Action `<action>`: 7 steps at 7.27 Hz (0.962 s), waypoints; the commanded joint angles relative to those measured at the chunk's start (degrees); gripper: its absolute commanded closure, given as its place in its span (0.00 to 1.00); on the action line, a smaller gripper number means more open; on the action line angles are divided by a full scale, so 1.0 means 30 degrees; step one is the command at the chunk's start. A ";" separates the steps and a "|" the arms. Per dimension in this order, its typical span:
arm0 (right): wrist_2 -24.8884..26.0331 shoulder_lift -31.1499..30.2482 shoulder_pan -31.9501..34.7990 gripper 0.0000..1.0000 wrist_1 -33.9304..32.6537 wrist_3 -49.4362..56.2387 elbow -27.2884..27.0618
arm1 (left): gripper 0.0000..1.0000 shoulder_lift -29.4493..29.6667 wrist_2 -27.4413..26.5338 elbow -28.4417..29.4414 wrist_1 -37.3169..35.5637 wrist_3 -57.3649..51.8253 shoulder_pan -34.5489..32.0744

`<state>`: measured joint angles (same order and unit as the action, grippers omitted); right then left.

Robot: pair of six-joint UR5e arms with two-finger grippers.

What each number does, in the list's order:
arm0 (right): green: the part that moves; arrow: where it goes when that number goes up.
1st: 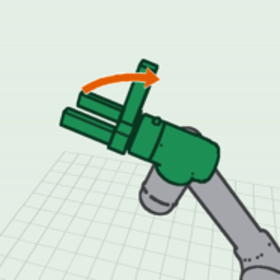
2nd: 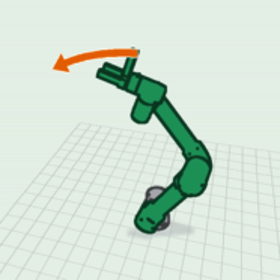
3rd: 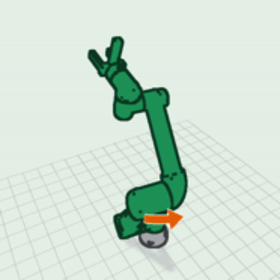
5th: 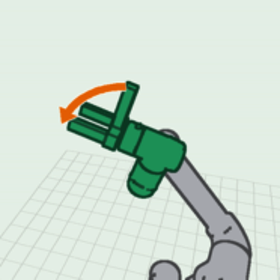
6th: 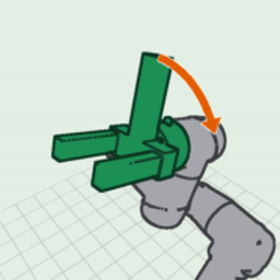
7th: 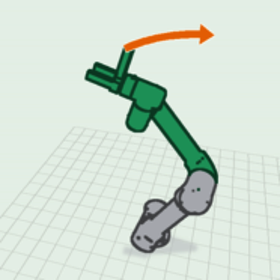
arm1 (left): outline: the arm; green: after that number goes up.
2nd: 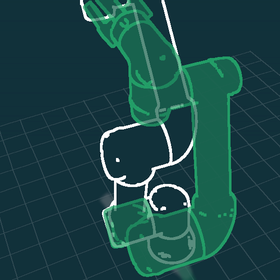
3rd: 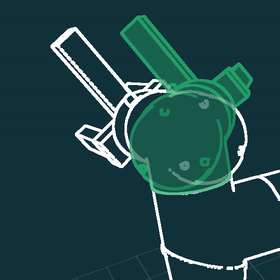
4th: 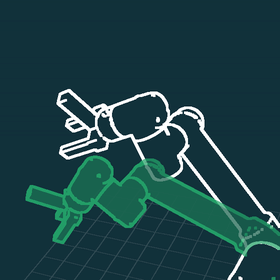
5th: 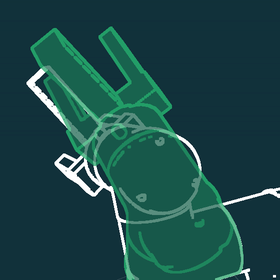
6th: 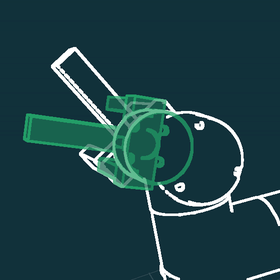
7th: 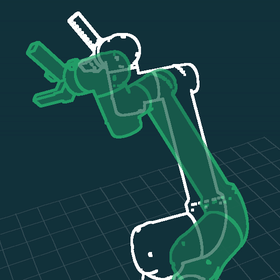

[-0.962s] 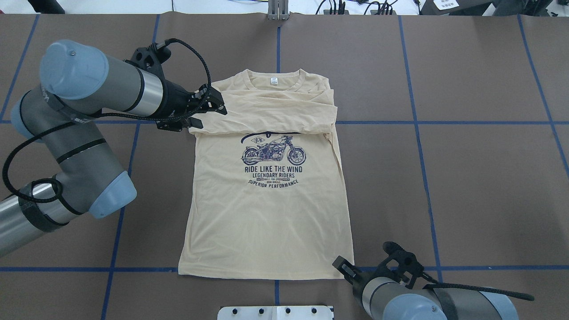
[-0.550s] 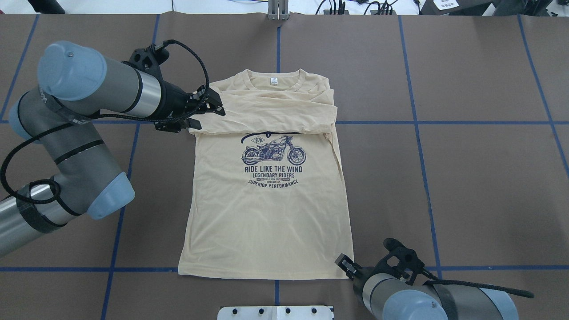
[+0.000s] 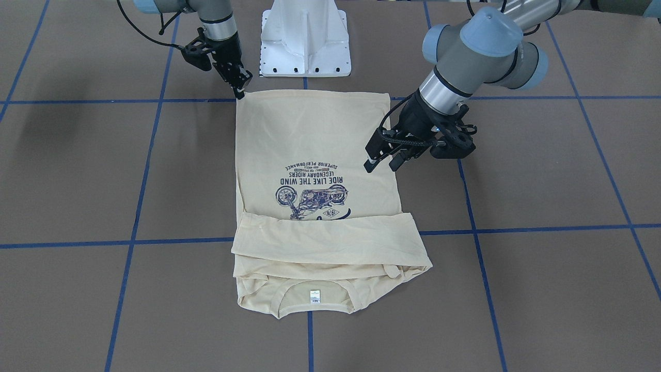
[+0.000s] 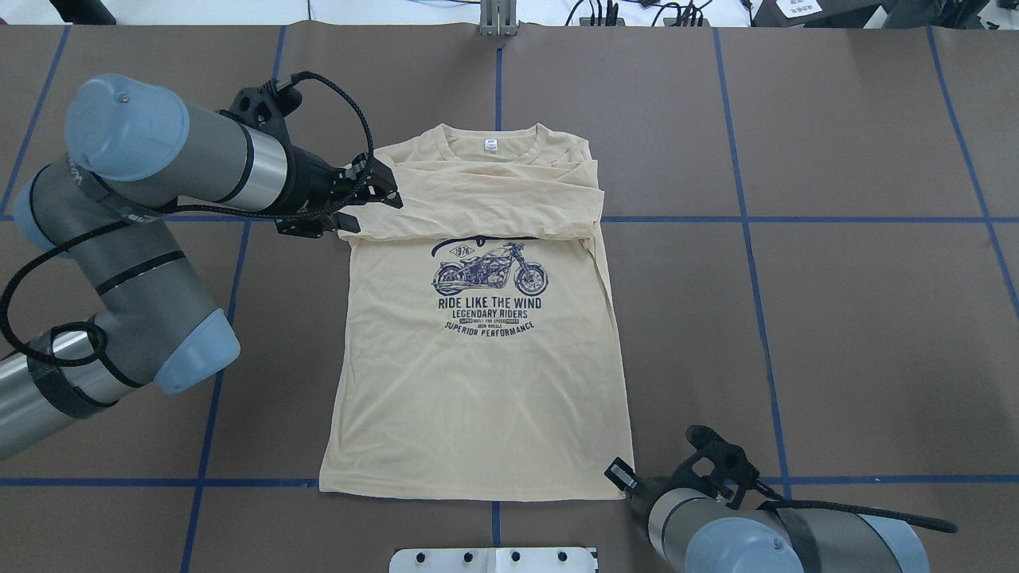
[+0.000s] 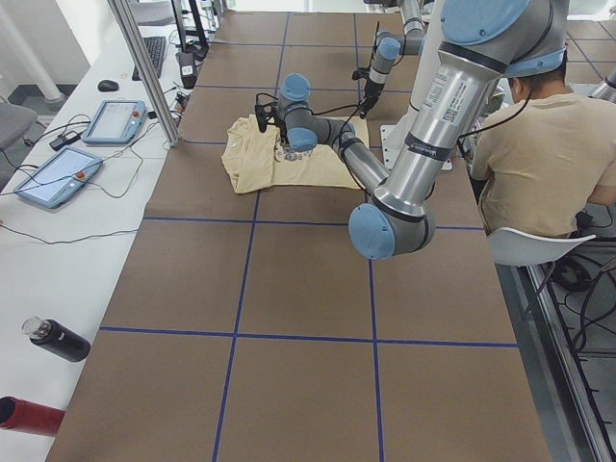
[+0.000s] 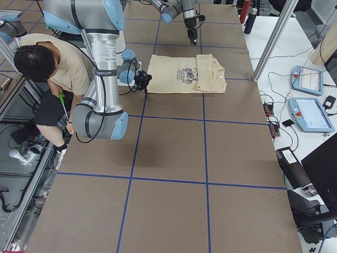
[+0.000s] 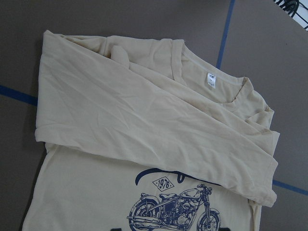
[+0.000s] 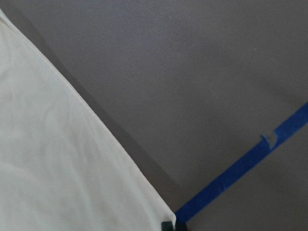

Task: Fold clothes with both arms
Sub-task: 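Move the left gripper to the near hem corner while the right gripper waits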

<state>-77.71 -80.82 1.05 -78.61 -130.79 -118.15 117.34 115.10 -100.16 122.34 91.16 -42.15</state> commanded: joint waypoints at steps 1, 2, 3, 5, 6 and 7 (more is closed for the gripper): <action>-0.0927 -0.0189 0.0293 1.00 -0.0048 0.0003 -0.0983 | 0.27 -0.1570 -0.0161 -0.0620 0.0058 0.0052 0.0248; -0.0990 -0.0305 0.0383 1.00 -0.0077 -0.0026 -0.1365 | 0.27 -0.3092 -0.1004 -0.2221 0.0000 0.0255 0.1701; -0.0991 -0.0307 0.0383 1.00 -0.0107 0.0003 -0.1282 | 0.26 -0.5602 -0.3071 -0.4209 0.0000 0.0953 0.4035; -0.0991 -0.0278 0.0354 1.00 -0.0107 0.0003 -0.1223 | 0.28 -0.7905 -0.5953 -0.5371 0.0000 0.4547 0.8842; -0.0991 -0.0248 0.0354 1.00 -0.0107 0.0003 -0.1222 | 0.29 -0.8753 -0.6166 -0.5691 -0.0029 0.4999 1.0140; -0.0991 -0.0248 0.0383 1.00 -0.0107 0.0003 -0.1251 | 0.32 -0.8762 -0.6197 -0.5694 -0.0030 0.6221 1.0936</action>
<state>-80.68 -81.61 2.14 -78.92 -130.78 -121.85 92.36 97.38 -116.72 122.29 105.91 -13.41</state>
